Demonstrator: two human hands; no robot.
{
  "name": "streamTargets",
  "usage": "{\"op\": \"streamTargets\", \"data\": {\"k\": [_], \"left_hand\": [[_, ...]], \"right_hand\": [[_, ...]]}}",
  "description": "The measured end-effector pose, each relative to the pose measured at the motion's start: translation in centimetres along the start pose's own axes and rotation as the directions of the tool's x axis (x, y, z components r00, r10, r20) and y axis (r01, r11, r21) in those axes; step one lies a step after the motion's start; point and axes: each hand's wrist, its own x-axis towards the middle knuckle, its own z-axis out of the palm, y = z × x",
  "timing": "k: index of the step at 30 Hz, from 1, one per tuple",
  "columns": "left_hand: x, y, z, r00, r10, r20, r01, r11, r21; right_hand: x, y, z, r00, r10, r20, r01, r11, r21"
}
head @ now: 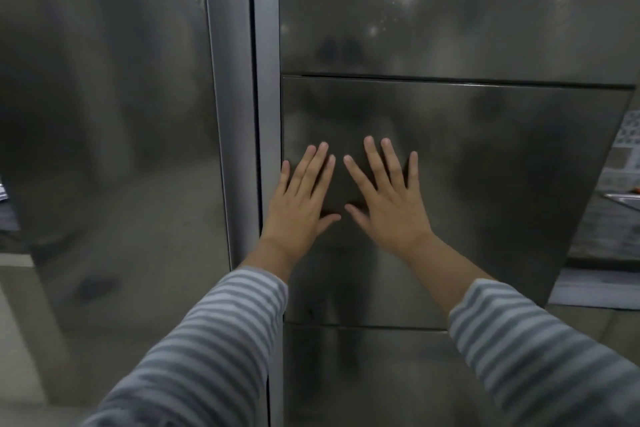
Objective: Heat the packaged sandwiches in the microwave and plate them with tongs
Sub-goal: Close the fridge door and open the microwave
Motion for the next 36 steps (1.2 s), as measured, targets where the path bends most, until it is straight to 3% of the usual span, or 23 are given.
{"op": "streamTargets", "data": {"k": [9, 12, 17, 20, 23, 25, 28, 30, 32, 36], "left_hand": [[-5.2, 2.0, -3.2, 0.952, -0.182, 0.245, 0.193, 0.981, -0.025], [-10.5, 3.0, -3.2, 0.888, -0.266, 0.374, 0.308, 0.950, -0.055], [-21.6, 4.6, -4.0, 0.666, -0.423, 0.614, 0.533, 0.846, 0.005], [-28.8, 5.1, -4.9, 0.478, -0.508, 0.716, 0.630, 0.767, 0.123], [-35.0, 5.0, -6.3, 0.294, -0.572, 0.766, 0.711, 0.666, 0.224], [-38.2, 4.6, -7.4, 0.209, -0.607, 0.767, 0.751, 0.602, 0.271], [-41.6, 2.8, -8.5, 0.119, -0.638, 0.761, 0.784, 0.530, 0.322], [-43.1, 0.9, -8.9, 0.067, -0.647, 0.760, 0.798, 0.492, 0.348], [-44.5, -1.4, -9.0, 0.026, -0.662, 0.749, 0.815, 0.448, 0.368], [-46.4, -7.8, -8.9, -0.028, -0.698, 0.716, 0.843, 0.368, 0.392]], "right_hand": [[-3.4, -4.2, -3.2, 0.979, 0.067, 0.194, -0.109, 0.972, 0.210], [-7.2, -6.9, -3.7, 0.928, 0.009, 0.373, -0.134, 0.941, 0.311], [-14.2, -12.7, -4.5, 0.785, -0.186, 0.591, -0.131, 0.883, 0.452], [-18.6, -16.9, -5.2, 0.674, -0.302, 0.674, -0.158, 0.833, 0.531], [-21.6, -20.9, -5.6, 0.564, -0.419, 0.711, -0.159, 0.790, 0.592], [-22.7, -23.7, -5.7, 0.472, -0.504, 0.723, -0.201, 0.738, 0.645], [-23.0, -28.1, -5.6, 0.291, -0.622, 0.727, -0.280, 0.671, 0.687], [-22.2, -31.3, -5.6, 0.225, -0.663, 0.714, -0.312, 0.645, 0.697], [-21.0, -34.6, -5.5, 0.200, -0.688, 0.698, -0.317, 0.629, 0.710], [-17.6, -41.6, -4.7, 0.221, -0.724, 0.653, -0.292, 0.590, 0.753]]}}
